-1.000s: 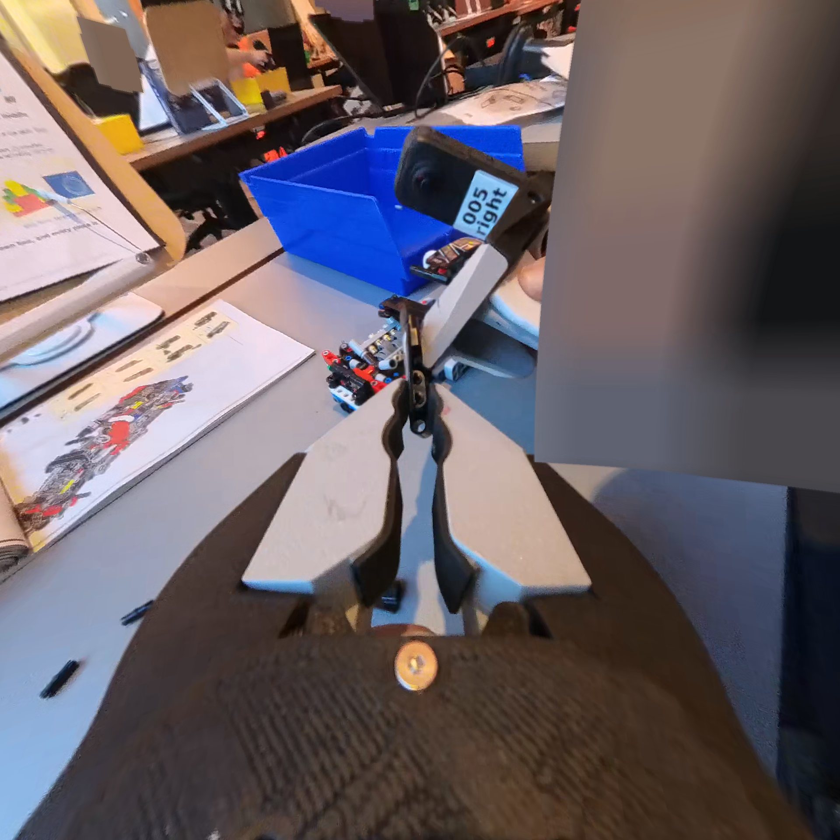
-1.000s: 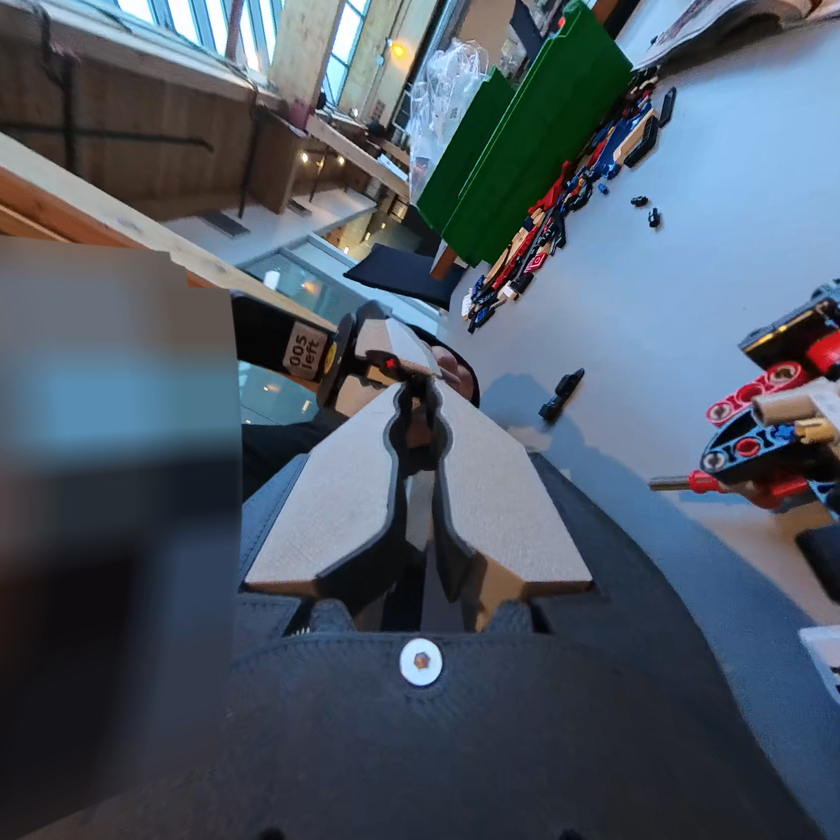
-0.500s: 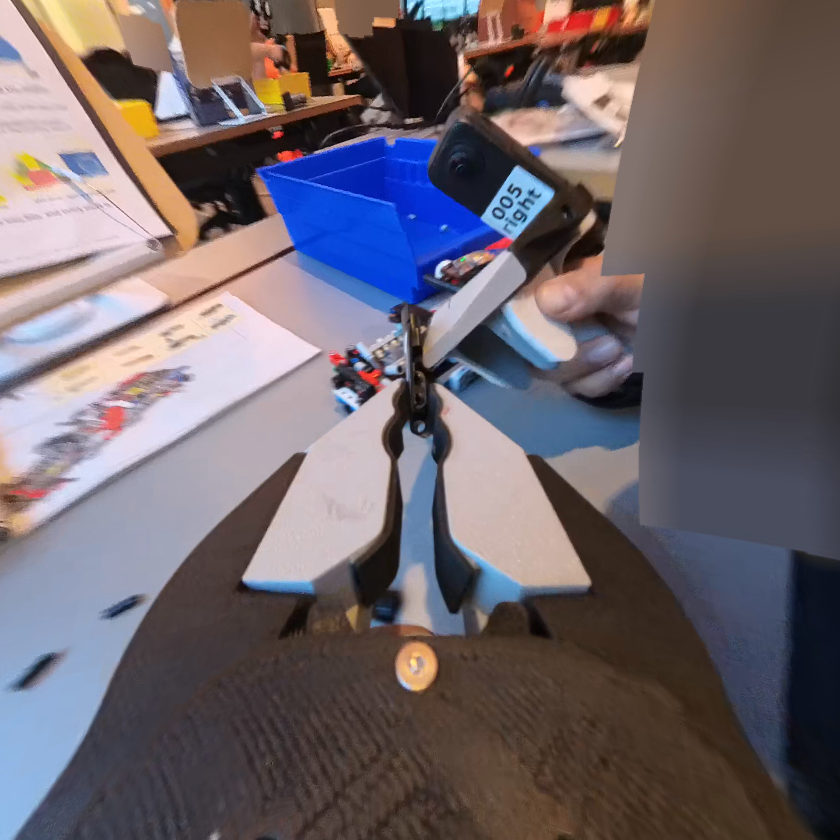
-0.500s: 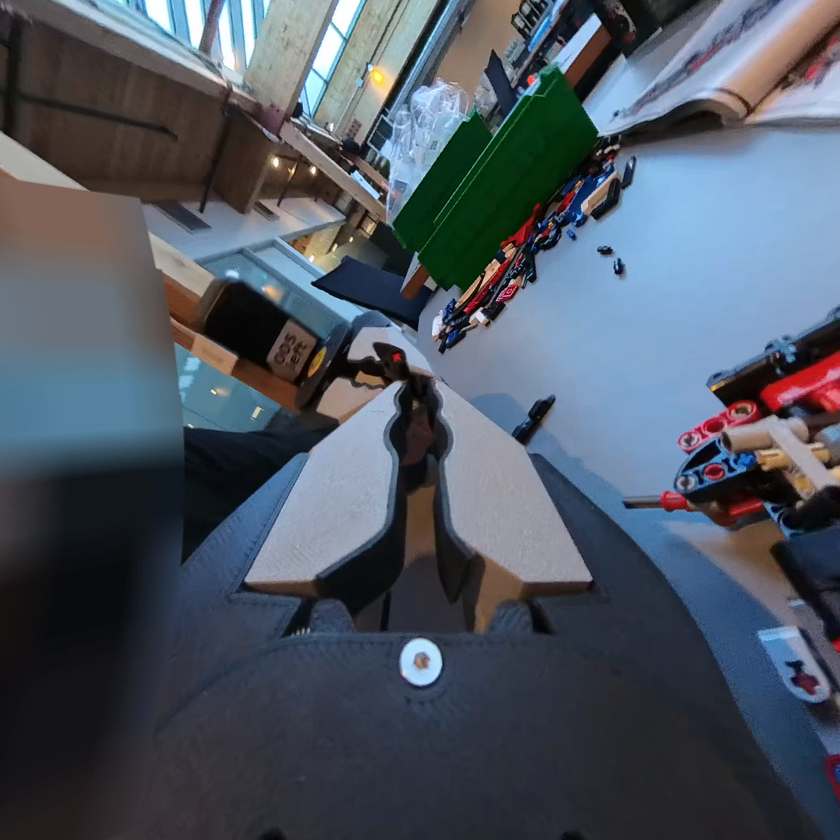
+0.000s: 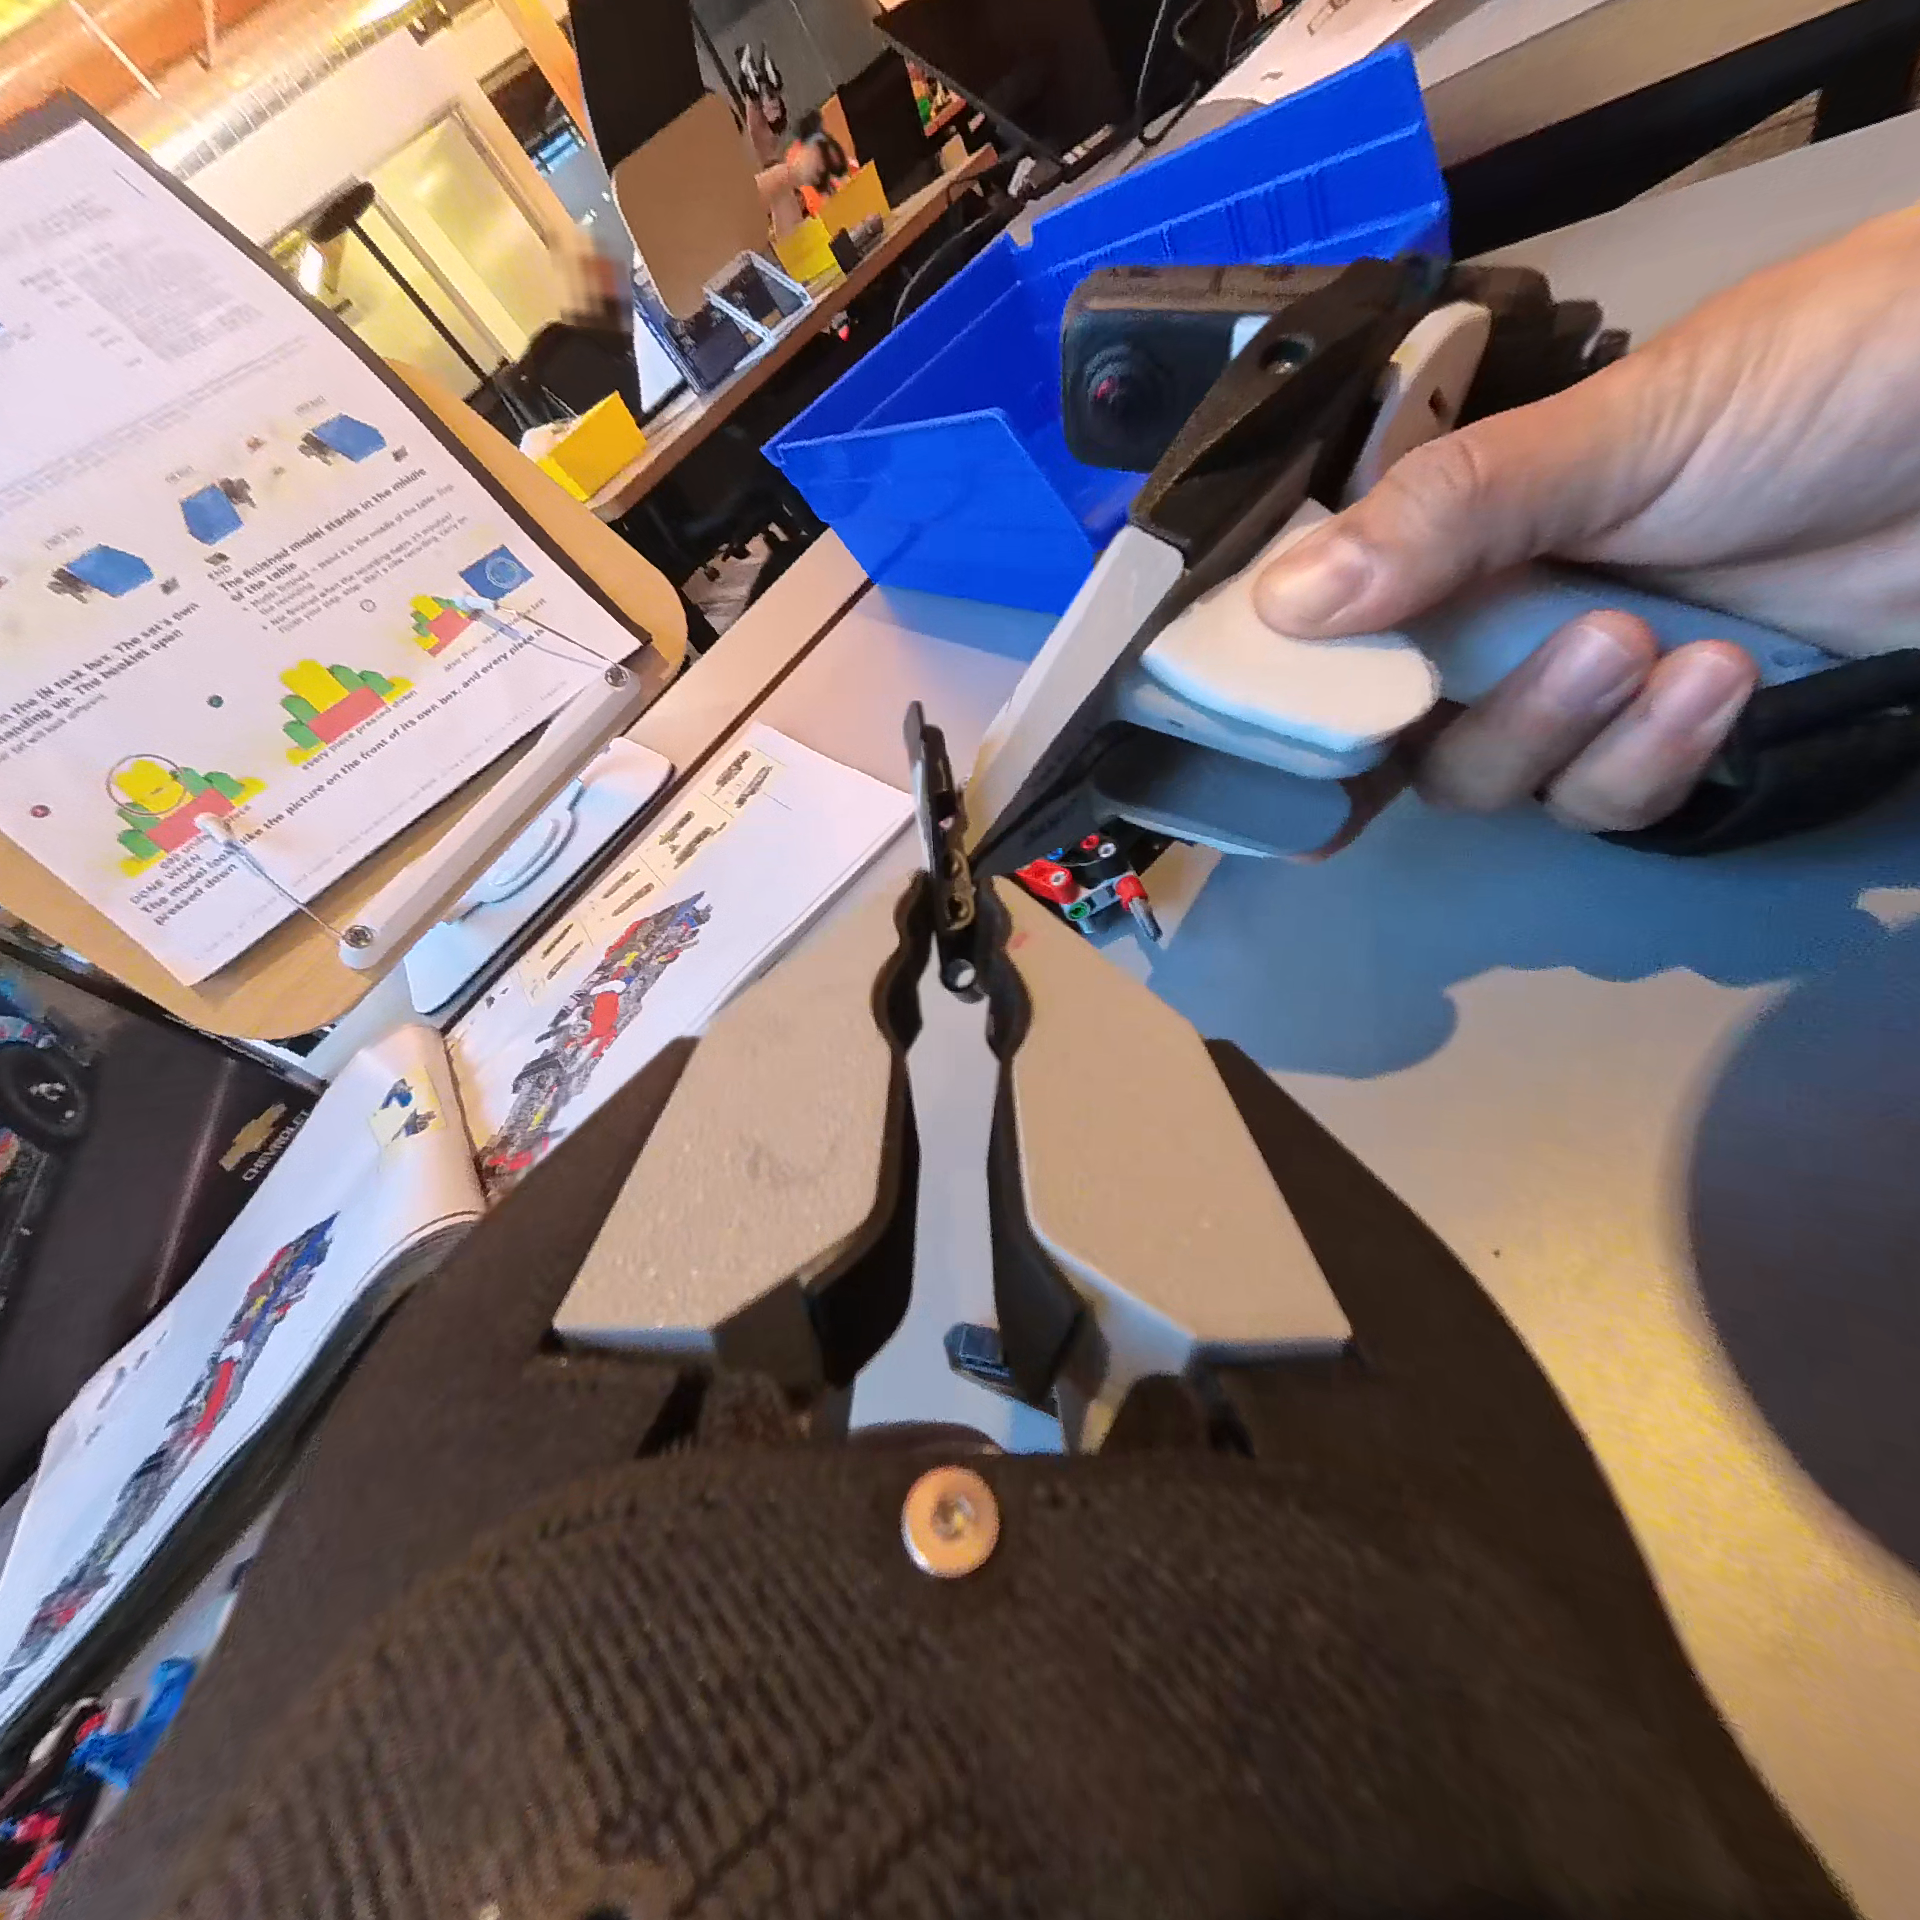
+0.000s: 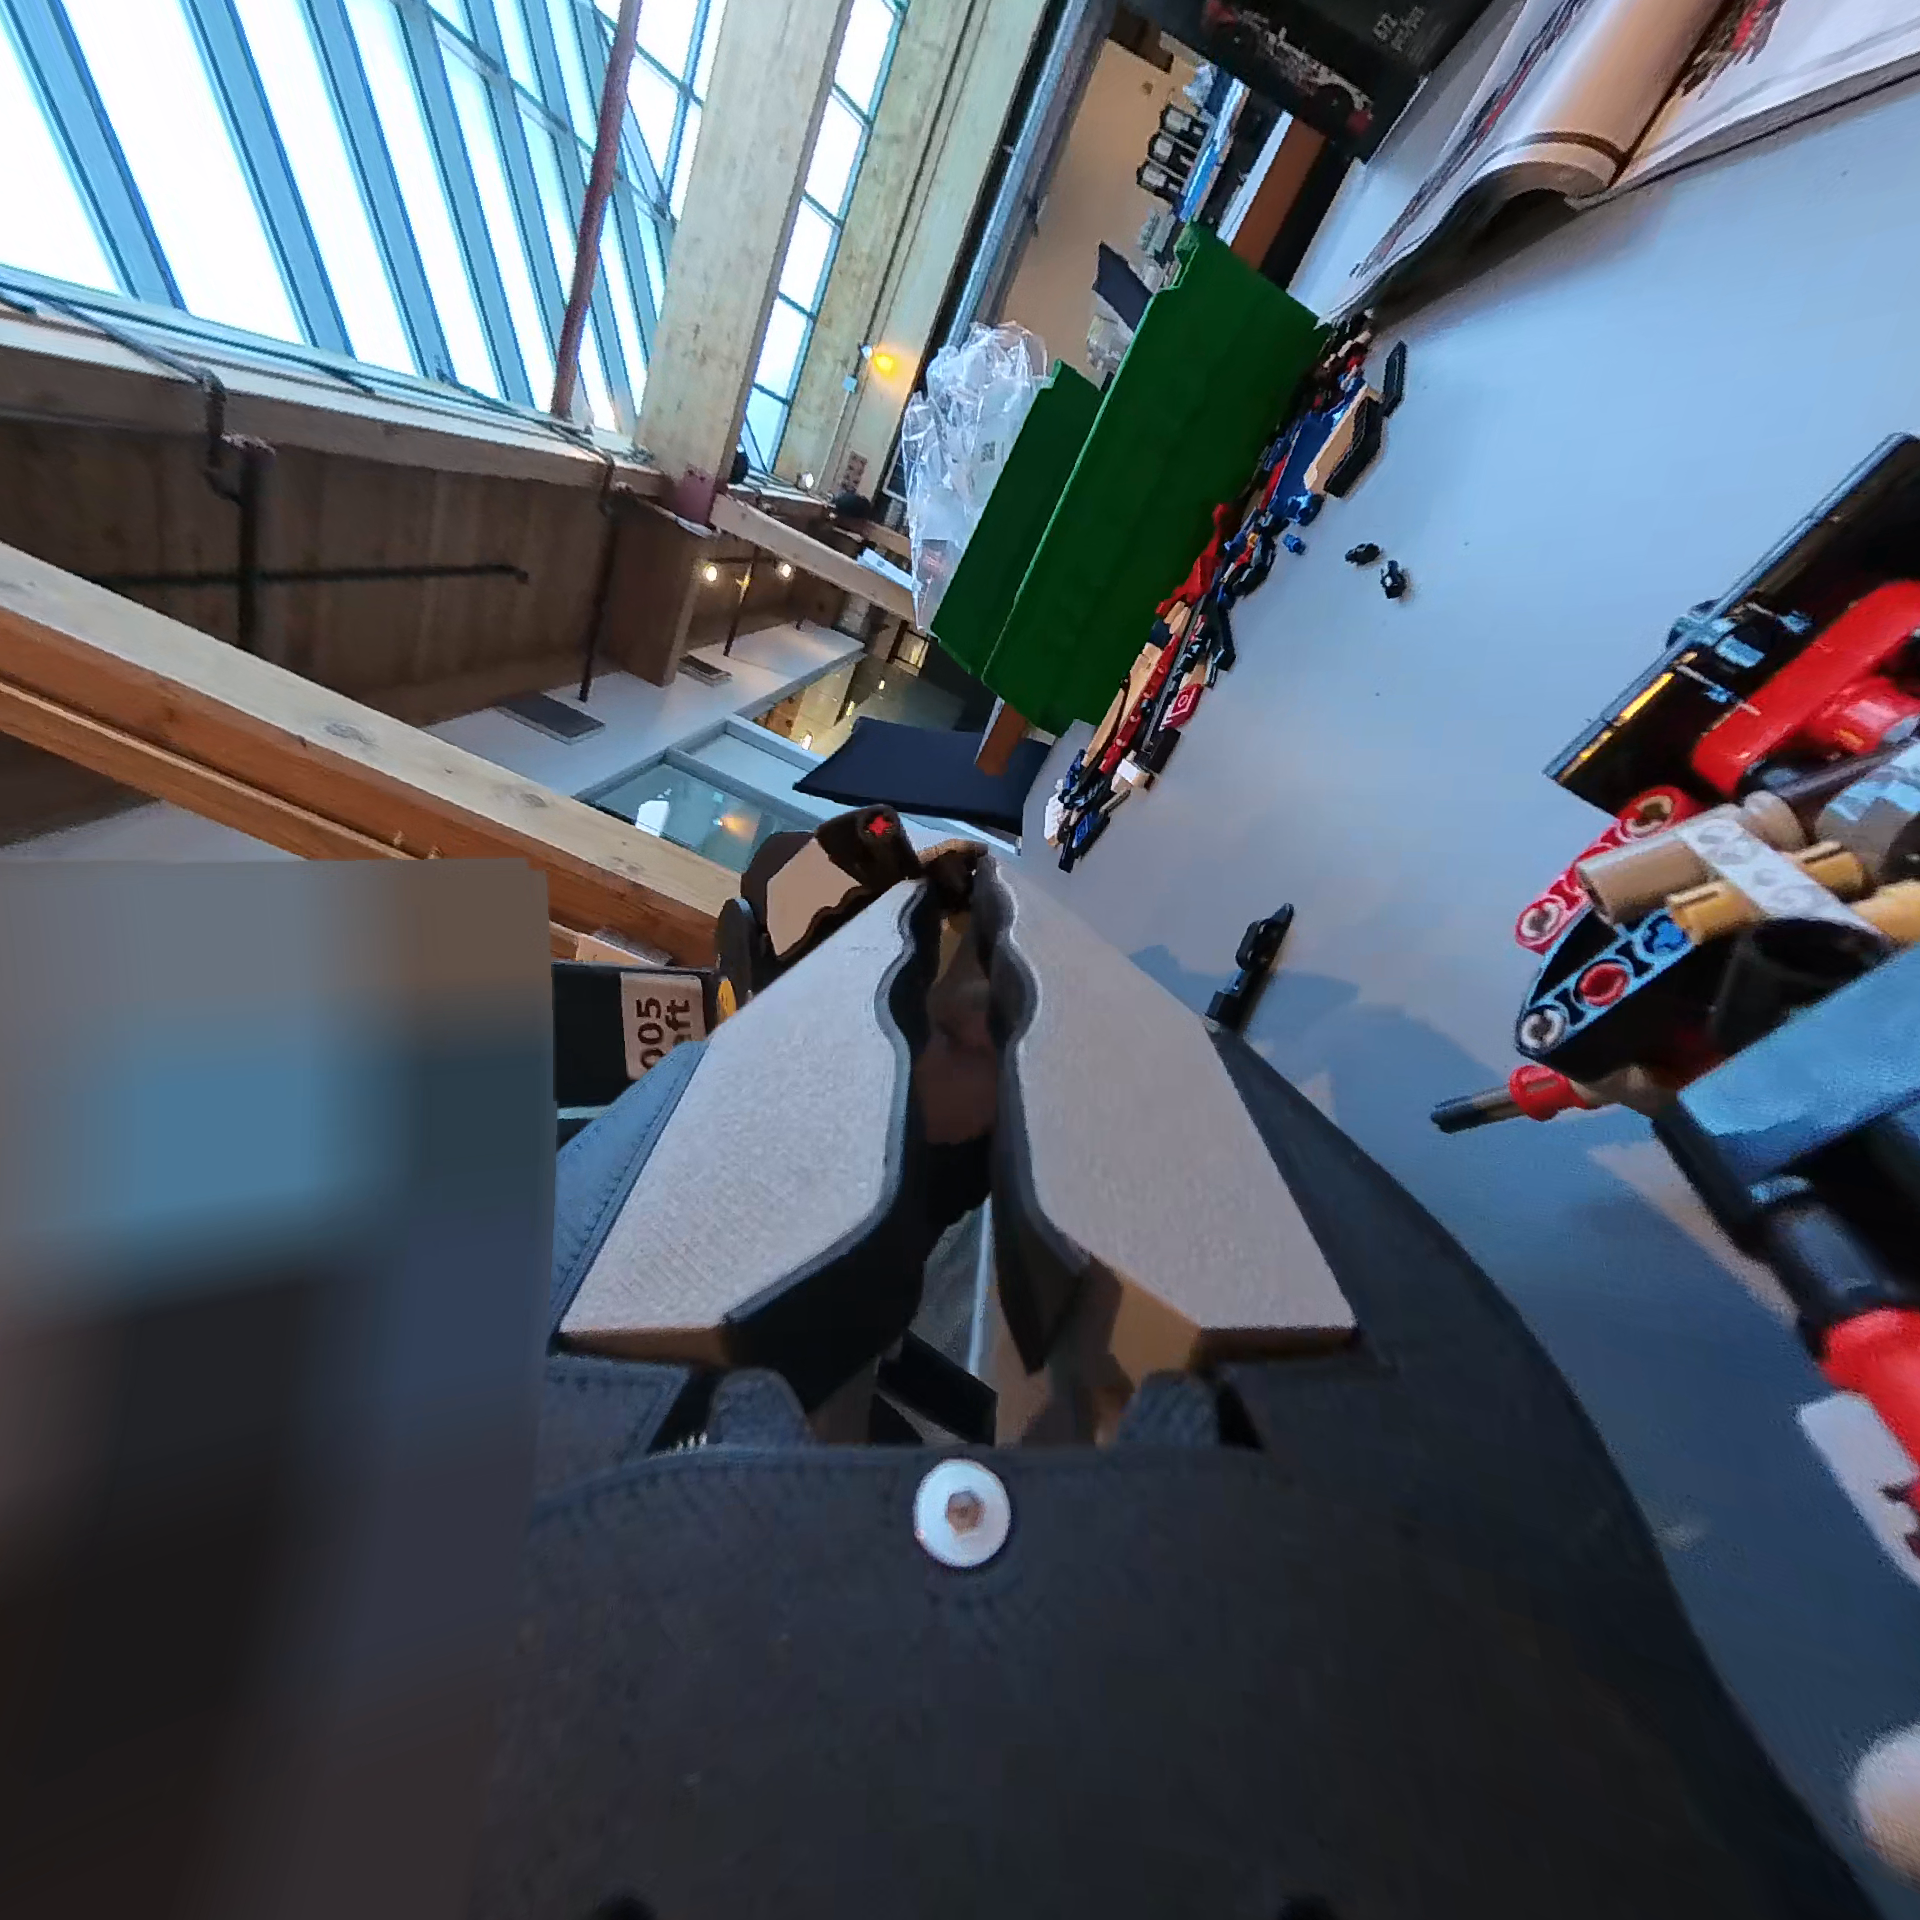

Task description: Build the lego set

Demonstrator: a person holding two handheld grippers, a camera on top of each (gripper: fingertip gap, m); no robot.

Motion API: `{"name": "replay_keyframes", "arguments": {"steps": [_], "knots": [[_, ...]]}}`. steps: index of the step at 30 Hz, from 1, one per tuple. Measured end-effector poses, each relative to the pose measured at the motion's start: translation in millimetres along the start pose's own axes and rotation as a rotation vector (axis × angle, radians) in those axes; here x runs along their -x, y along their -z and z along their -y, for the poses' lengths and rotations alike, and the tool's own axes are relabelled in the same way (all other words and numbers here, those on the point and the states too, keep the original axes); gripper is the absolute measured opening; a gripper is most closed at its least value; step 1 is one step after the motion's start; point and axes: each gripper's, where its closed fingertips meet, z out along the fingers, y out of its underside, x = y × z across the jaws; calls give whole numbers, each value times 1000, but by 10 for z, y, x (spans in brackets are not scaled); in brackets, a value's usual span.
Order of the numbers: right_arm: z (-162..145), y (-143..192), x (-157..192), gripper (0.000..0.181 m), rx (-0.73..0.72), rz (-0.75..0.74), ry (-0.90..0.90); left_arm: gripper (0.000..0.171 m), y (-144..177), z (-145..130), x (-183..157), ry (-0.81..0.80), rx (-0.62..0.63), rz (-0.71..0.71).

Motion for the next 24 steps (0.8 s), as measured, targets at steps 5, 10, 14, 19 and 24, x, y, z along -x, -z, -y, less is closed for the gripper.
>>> {"name": "replay_keyframes", "arguments": {"steps": [5,10,14,19,24], "knots": [[9,-33,35,3,-14,11,-16,4,26,13,39,-97,-9,69],[-3,-57,84,2,0,-84,161,4,72,51,56,-95,-36,73],[-77,-25,169,3,89,-133,414,4,133,149,-23,316,-152,-216],[-69,26,214,3,131,-205,671,4,185,213,67,660,-232,-396],[-74,11,256,7,145,-198,773,4,210,245,-26,763,-247,-518]]}}
